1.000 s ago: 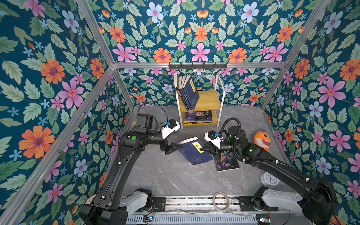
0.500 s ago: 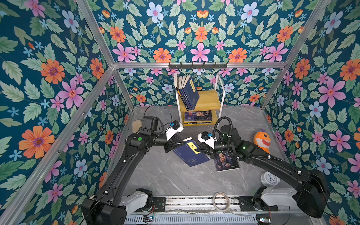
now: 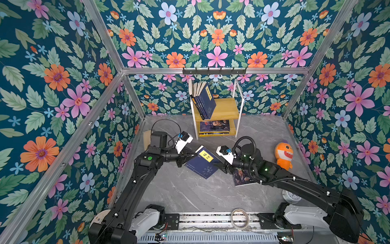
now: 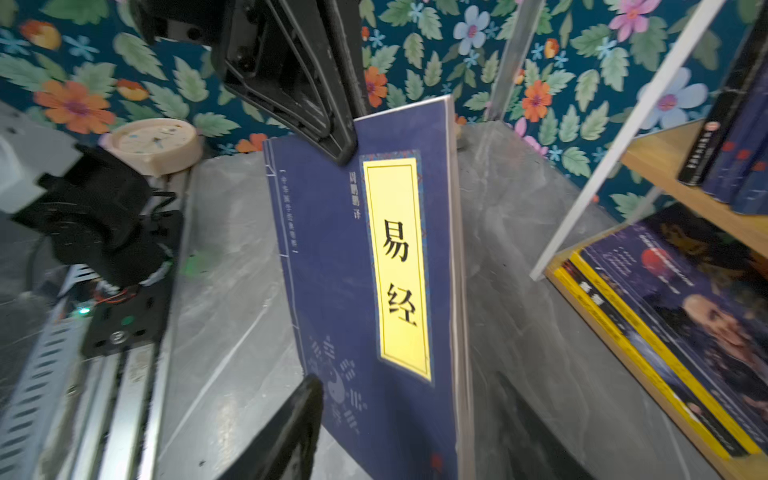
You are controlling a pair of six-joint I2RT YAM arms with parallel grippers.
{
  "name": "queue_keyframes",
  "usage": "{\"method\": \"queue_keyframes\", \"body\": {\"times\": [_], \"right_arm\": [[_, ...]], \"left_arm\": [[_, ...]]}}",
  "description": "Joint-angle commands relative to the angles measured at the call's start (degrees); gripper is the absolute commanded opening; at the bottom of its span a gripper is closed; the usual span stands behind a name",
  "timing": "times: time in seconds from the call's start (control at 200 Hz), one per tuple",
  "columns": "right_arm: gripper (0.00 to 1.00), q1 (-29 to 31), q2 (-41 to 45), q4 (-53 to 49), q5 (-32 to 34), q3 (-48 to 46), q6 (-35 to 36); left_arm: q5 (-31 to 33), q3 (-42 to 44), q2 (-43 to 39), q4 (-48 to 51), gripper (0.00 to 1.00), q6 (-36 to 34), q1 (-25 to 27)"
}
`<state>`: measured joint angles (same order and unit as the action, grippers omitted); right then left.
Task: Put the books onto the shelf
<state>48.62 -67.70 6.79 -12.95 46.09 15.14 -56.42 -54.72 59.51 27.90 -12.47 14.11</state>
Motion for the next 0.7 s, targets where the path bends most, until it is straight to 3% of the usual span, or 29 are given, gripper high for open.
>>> {"method": "queue_keyframes", "body": {"times": [0.0,0.145,0.335,0.57,0.695], "right_arm": [[0.63,3.9,-0.1,3.6,22.0,0.2,0.3],[0.63,11.8,-3.6,6.1,39.6,1.6,0.6],[0.63,19.5,-12.0,11.6,47.5,3.7,4.1],[0.65,23.8,-29.6,12.9,60.2,13.3,13.8],[0.65,23.8,-34.0,16.0,63.5,16.1,15.6]], "left_arm": [[2.2,2.2,-1.2,-11.3,0.0,12.4,-1.4],[5.3,6.1,-1.8,-20.6,0.0,27.4,-3.9],[11.5,10.5,-1.8,-29.8,0.0,47.2,-6.9],[14.1,11.7,-1.6,-30.5,0.0,54.1,-8.3],[13.7,11.8,-1.6,-30.7,0.0,56.0,-8.5]]}}
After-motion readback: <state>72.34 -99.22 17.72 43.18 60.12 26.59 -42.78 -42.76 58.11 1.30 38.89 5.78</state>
